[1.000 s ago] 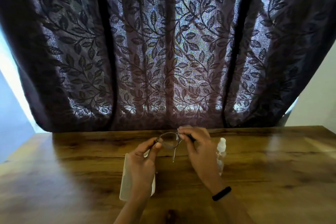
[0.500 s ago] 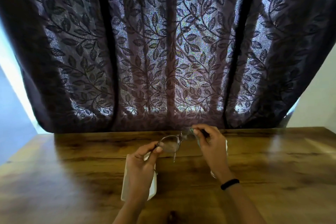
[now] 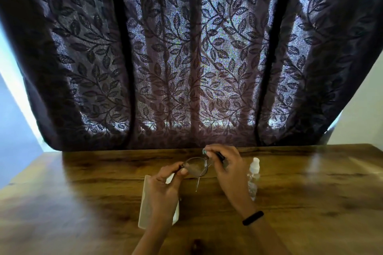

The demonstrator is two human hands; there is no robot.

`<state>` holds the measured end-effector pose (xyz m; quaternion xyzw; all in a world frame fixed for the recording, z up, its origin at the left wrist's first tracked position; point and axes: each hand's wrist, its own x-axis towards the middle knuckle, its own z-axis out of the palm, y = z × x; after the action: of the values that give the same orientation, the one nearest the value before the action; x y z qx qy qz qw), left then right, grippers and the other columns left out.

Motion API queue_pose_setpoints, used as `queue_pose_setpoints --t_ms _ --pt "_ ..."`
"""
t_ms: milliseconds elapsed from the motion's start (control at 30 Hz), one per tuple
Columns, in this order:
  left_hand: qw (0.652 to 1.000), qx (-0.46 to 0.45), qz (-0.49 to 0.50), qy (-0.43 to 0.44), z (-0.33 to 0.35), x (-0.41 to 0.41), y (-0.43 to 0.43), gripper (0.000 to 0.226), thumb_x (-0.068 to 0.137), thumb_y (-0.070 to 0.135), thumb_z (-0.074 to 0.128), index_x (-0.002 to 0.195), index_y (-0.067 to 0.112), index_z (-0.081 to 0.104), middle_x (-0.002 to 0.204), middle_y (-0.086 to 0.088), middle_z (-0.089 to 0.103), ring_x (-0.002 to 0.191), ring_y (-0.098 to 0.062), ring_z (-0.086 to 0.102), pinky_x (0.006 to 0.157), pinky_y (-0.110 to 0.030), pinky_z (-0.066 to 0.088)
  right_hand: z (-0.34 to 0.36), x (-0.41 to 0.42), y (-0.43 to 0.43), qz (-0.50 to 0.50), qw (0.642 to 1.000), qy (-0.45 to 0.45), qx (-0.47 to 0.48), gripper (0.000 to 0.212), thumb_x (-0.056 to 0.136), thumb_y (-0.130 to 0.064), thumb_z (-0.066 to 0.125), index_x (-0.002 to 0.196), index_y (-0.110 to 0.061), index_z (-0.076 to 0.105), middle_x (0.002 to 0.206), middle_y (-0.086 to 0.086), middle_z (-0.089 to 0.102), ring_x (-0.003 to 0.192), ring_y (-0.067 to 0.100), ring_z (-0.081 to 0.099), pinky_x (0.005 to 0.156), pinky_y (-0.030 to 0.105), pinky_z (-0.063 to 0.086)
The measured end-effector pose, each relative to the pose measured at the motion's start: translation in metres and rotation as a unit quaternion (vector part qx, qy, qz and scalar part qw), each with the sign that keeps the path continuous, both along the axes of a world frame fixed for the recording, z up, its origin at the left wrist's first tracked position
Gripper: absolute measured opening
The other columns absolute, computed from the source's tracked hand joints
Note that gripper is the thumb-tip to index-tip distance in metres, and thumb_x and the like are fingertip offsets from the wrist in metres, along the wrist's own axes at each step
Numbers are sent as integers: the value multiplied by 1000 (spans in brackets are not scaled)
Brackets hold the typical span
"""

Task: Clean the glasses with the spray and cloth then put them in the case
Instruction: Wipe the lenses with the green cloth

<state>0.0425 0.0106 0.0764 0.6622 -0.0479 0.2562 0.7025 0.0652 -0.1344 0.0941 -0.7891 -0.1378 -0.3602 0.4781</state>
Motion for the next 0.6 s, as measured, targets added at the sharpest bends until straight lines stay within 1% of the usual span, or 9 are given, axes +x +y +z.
queue_pose_setpoints --t_ms 100,167,233,300,367,433,500,533,600 --pt "1000 0 -3 -3 0 0 0 36 71 -3 69 74 32 72 82 1 73 79 -5 68 70 -11 50 0 8 -8 -21 999 29 29 11 83 -10 65 90 -17 70 87 -10 67 87 2 56 75 9 43" --pt "1000 4 -2 -5 0 0 1 38 71 -2 69 71 36 73 76 5 74 78 -4 68 68 -10 50 -2 11 -14 -25 996 57 65 10 84 -10 64 90 -15 69 88 -3 69 87 12 61 76 18 48" --pt "1000 7 -3 1 -1 1 2 31 69 9 71 74 40 73 80 11 74 79 -4 68 70 -15 51 -3 12 -18 -25 992 78 93 11 85 -10 62 91 -16 68 87 -3 69 87 14 64 76 22 51" --pt "1000 13 -3 10 -4 2 3 19 66 30 70 78 43 72 83 15 74 81 -4 68 73 -24 50 -4 10 -18 -27 990 83 111 13 85 -10 62 91 -20 67 85 -7 68 87 10 63 74 13 49" --pt "1000 28 0 11 -8 3 5 18 64 42 67 81 45 70 85 18 73 82 -2 68 73 -27 49 -3 6 -15 -36 990 74 114 16 84 -10 63 90 -25 65 86 -9 66 87 5 61 73 6 46" --pt "999 37 2 11 -9 4 5 20 64 49 65 83 46 70 87 18 73 83 -2 68 73 -27 48 -2 1 -10 -46 993 57 94 16 83 -12 64 90 -25 66 86 -12 65 87 5 59 73 6 44" --pt "999 38 0 7 -7 4 5 23 64 51 65 84 41 71 88 15 73 85 -3 68 76 -27 49 -2 -5 -3 -45 997 27 55 13 82 -11 65 92 -19 69 89 -9 67 88 4 59 75 6 43" --pt "1000 31 -2 3 -5 4 4 22 65 47 65 84 38 72 88 12 74 86 -5 68 76 -25 50 -2 -8 1 -40 999 11 36 14 82 -10 66 93 -16 70 91 -8 68 90 3 58 77 5 42" --pt "1000 5 -5 1 -2 4 3 16 66 35 67 81 36 73 87 10 74 84 -5 68 74 -16 50 -2 -14 7 -32 999 -17 6 15 81 -7 66 94 -13 70 94 -9 67 92 1 56 81 5 42"
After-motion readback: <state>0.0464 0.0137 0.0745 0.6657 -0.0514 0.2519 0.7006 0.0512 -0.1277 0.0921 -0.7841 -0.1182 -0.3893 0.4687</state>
